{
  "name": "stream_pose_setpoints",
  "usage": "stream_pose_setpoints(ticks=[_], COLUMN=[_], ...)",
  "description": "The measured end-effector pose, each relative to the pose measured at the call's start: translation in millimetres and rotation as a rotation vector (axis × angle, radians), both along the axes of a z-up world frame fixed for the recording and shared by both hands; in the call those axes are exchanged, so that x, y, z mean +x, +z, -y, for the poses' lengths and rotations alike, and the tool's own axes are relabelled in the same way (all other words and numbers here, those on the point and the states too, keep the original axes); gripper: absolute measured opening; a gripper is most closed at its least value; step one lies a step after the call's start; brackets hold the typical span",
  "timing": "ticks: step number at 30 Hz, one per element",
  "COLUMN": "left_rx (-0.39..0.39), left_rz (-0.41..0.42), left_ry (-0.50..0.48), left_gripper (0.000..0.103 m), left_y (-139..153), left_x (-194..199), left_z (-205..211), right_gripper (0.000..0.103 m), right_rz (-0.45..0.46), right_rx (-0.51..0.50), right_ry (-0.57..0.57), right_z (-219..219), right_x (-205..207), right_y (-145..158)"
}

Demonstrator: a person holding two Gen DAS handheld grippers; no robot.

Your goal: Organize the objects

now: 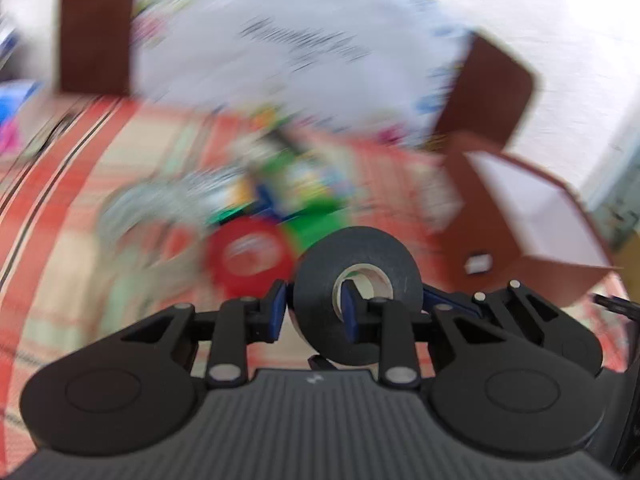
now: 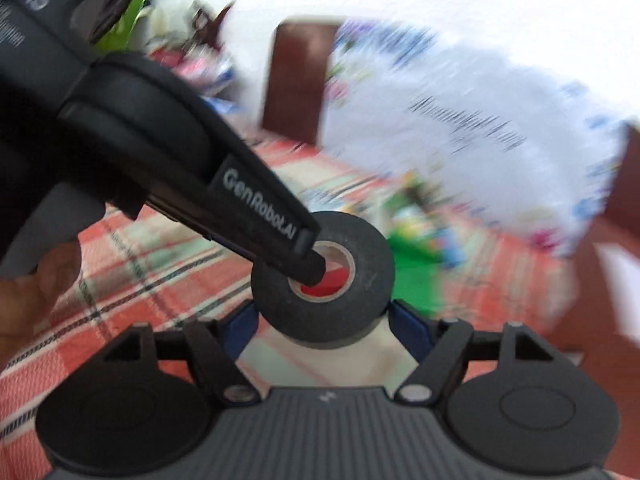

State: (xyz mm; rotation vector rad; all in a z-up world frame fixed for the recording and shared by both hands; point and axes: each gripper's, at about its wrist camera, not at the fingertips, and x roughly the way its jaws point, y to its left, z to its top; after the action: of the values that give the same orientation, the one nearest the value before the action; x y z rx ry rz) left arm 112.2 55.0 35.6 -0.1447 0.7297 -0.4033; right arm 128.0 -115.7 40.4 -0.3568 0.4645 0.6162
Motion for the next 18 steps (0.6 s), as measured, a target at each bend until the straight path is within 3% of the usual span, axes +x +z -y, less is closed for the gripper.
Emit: stream_pose_setpoints(ticks=[5, 9, 11, 18], left_rx=[-0.022, -0.047, -0.035, 0.081], left_rz=[0.163, 0.151, 0.110, -0.010], left_ry=[-0.156, -0.285, -0.340, -0.408], left_gripper=[0.031, 0.031, 0.032, 0.032], left_y=[54.4, 69.8, 63.0, 25.7], left_x=[-12.3, 3.0, 18.3, 60.3], left_z=[83.3, 162.1, 203.6, 303.1], right_gripper=[0.074, 0.074, 0.074, 0.074], right_rz=[0.227, 0.325, 0.296, 0.000], right_rx=[-0.004, -0.067, -0.094, -0.032], right_ry=[-0.166, -0.282, -0.330, -0.429], right_z=[76.9, 148.0, 187.4, 301.4], right_x=[-24.8, -20.2, -5.9, 66.0], right_y=[43.0, 63.8, 66.2, 45.9])
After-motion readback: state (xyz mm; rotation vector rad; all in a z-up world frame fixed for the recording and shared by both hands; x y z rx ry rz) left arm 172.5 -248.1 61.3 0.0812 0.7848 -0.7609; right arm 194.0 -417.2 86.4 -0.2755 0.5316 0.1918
